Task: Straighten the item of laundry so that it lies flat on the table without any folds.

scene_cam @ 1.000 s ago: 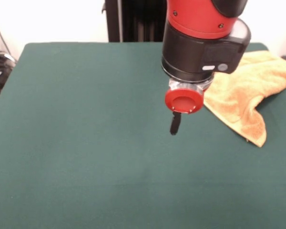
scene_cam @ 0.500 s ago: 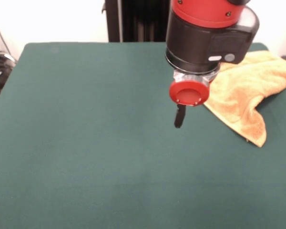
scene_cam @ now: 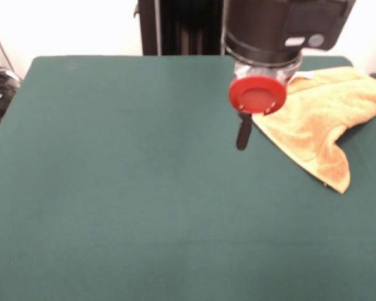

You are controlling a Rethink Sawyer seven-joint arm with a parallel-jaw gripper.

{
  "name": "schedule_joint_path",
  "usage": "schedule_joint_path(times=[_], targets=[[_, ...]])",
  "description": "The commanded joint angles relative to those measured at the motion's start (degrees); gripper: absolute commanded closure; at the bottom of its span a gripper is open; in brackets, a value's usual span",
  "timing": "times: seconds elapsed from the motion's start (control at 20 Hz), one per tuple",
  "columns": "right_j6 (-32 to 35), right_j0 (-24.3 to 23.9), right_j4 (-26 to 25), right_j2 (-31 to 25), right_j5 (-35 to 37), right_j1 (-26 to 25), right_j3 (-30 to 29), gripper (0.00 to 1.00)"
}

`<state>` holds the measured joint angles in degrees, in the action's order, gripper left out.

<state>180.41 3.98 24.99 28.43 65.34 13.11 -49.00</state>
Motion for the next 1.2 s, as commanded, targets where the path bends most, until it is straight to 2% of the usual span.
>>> schedule_joint_path(times=[0.05, 0.25, 0.5, 0.75, 0.8, 1.2], targets=[[25.7, 2.4, 5.1, -0.3, 8.3, -2.7, 4.8, 0.00], [27.4, 2.7, 6.6, -0.3, 7.1, -3.8, 5.1, 0.00], [25.7, 2.6, 7.0, -0.9, 3.7, -4.4, 3.8, 0.00], [15.5, 1.8, 5.1, -3.7, -2.0, -3.2, -0.2, 0.00], [15.2, 1.8, 5.1, -3.9, -3.0, -3.2, -0.7, 0.00], [21.0, 3.0, 6.2, -2.9, -4.9, -5.0, -0.3, 0.00]])
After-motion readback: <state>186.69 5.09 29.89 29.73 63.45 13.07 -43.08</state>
